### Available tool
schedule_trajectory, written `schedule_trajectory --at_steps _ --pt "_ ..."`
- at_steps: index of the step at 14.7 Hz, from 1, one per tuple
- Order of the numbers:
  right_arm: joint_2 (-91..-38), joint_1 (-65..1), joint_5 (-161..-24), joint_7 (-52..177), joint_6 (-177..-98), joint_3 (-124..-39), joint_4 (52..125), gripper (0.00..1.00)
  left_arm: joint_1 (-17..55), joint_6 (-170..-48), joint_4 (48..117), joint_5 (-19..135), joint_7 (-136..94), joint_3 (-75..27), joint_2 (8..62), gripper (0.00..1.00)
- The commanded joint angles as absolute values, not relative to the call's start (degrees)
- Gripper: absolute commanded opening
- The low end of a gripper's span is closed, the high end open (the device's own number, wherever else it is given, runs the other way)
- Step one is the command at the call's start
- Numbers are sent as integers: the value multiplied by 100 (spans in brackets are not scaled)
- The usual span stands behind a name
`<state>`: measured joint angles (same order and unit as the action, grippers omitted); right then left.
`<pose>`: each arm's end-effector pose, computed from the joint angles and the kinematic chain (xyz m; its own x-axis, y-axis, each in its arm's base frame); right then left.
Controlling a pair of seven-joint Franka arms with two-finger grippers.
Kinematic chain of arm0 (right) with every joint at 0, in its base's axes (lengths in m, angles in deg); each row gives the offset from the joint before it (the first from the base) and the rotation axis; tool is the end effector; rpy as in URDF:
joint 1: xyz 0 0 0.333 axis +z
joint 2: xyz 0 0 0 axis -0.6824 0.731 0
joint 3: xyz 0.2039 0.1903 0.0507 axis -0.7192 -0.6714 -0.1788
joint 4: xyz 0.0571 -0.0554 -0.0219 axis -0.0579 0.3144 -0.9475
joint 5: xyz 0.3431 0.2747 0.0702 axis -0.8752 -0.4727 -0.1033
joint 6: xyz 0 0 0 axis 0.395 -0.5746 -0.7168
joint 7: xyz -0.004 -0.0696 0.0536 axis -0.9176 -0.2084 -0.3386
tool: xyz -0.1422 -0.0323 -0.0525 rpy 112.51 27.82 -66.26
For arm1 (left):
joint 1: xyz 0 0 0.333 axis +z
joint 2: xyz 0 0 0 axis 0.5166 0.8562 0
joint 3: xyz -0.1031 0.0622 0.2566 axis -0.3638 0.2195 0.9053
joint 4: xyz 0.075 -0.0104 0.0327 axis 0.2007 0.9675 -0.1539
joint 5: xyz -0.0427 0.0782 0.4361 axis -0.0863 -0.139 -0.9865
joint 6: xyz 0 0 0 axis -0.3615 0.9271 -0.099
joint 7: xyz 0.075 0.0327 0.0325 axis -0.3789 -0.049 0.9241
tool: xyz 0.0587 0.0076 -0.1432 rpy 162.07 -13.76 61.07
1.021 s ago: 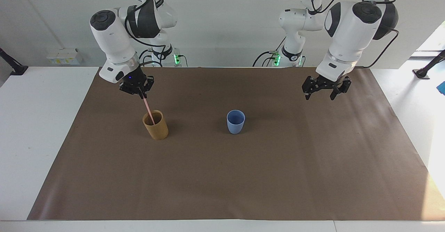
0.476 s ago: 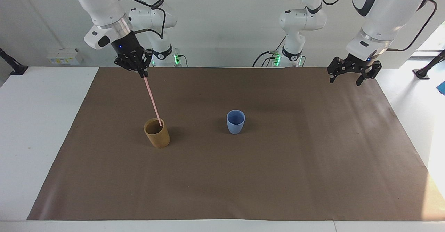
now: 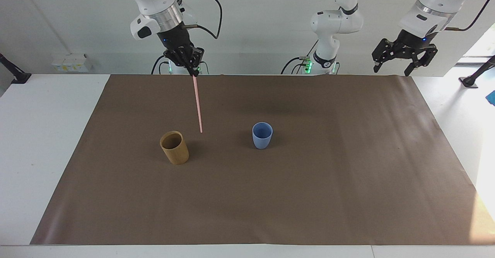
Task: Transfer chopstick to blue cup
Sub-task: 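Carry the pink stick over the blue cup with the right gripper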
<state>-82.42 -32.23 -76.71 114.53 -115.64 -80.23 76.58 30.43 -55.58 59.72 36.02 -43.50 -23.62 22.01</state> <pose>0.5719 0.2121 0.5701 0.8820 -0.4593 -0.1056 -0.4705 -0.8448 -0.2550 0.5825 -0.0406 0.5999 0.9833 -0.1793 0.0313 -0.1807 -0.9823 0.0484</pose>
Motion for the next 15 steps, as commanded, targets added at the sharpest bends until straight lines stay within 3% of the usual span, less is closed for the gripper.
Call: schedule_trajectory --at_steps 1,4,10,15 --pt "-7524 -2776 -7865 12938 -11606 -8026 6767 0 3181 -5456 5919 3747 -4458 -2396 2215 100" --pt "-7075 -2608 -8391 14101 -11930 -8202 6431 0 3163 -5201 5919 3676 -4519 -2405 2215 100" --pt "-6459 -2300 -8718 14904 -12380 -8308 6448 0 3163 -5148 6130 3580 -4634 -2414 2057 100" --pt "-6370 -2220 -8867 14913 -12714 -8316 6641 0 3137 -5192 6139 3465 -4704 -2414 2048 100"
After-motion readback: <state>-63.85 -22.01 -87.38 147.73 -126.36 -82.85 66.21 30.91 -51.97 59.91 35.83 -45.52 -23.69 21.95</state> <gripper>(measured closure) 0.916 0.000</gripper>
